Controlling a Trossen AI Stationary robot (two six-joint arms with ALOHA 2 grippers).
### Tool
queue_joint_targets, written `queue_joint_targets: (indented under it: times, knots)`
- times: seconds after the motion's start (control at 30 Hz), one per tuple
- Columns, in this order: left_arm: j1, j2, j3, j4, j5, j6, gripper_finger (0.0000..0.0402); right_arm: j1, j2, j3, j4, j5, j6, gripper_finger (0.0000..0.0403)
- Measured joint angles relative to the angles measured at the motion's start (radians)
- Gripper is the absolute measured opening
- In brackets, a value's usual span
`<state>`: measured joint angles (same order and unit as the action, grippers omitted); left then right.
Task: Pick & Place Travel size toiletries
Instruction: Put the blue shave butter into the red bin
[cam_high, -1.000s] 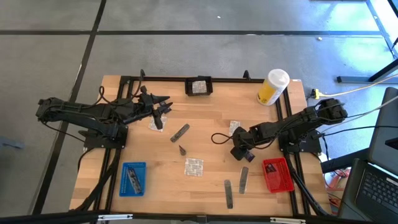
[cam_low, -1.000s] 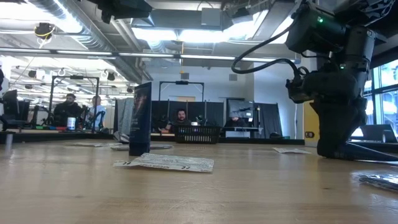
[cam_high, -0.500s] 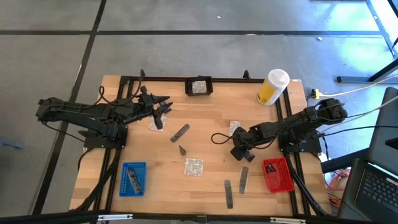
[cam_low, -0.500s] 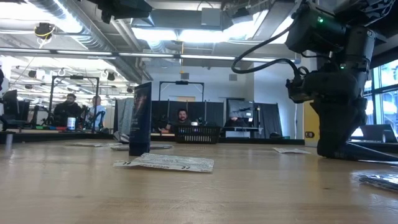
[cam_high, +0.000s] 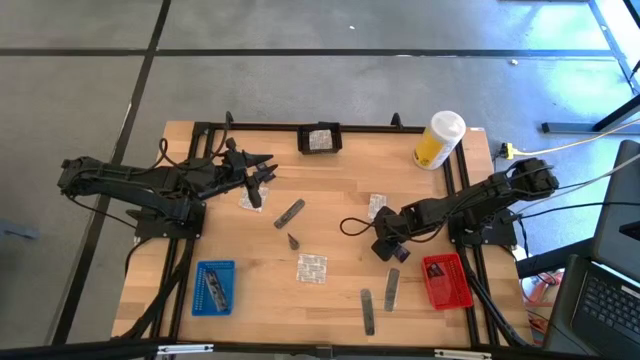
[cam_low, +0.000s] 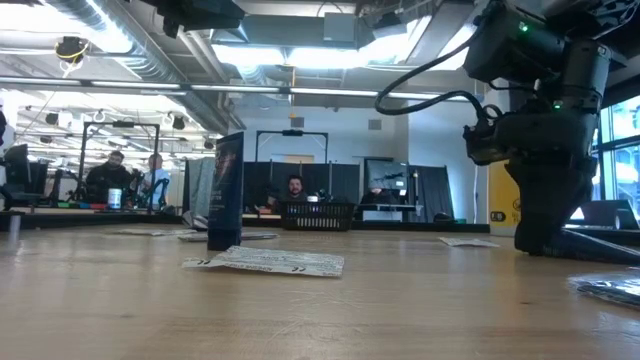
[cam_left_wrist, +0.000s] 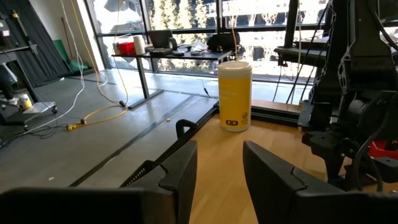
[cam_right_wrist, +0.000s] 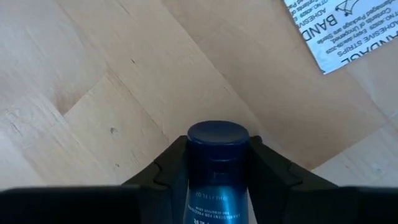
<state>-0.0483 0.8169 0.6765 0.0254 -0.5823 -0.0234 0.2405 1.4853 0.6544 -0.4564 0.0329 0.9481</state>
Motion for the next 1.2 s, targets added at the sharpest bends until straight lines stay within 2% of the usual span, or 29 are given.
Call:
queue_joint_targets:
  times: [0.2, 0.5, 0.73, 1.03, 1.2]
  knots:
    - [0.000, 0.000, 0.000, 0.000, 0.000, 0.000, 0.0125, 0.000, 0.000, 0.000, 0.000, -0.007, 0.009, 0.0160]
    - [0.000, 0.000, 0.000, 0.000, 0.000, 0.000, 0.0124, 0.000, 0.000, 0.000, 0.006, -0.025, 0.008, 0.0123]
    - [0.000, 0.000, 0.000, 0.000, 0.000, 0.000, 0.0123, 0.000, 0.000, 0.000, 0.007, -0.030, 0.010, 0.0156]
    - [0.000, 0.000, 0.000, 0.000, 0.000, 0.000, 0.0123, 0.002, 0.000, 0.000, 0.025, -0.025, 0.010, 0.0126]
    - [0.000, 0.000, 0.000, 0.000, 0.000, 0.000, 0.0125, 0.002, 0.000, 0.000, 0.039, -0.022, 0.003, 0.0160]
